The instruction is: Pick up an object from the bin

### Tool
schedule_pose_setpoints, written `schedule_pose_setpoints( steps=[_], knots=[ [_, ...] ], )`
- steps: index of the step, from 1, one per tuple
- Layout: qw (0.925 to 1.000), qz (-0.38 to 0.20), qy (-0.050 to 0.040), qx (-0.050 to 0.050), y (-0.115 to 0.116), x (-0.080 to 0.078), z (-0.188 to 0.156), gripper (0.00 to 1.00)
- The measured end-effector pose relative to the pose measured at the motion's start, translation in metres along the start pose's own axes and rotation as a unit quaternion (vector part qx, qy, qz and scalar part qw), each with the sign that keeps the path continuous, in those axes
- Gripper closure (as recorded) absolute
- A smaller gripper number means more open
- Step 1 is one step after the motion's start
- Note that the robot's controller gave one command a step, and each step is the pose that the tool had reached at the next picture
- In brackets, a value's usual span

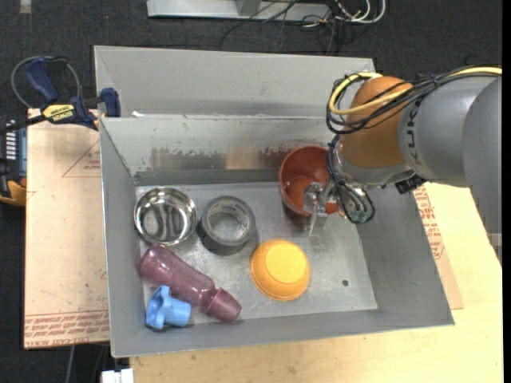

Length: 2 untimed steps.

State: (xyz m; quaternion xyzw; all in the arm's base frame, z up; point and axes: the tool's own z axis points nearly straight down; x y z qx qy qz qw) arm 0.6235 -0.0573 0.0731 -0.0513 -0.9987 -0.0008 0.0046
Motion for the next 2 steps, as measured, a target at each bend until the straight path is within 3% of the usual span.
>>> schedule_pose_setpoints(
  steps=[2],
  knots=[
    [1.0000,0.000,0.0046,0.000,0.000,0.003,-0.050,1.00]
  ],
)
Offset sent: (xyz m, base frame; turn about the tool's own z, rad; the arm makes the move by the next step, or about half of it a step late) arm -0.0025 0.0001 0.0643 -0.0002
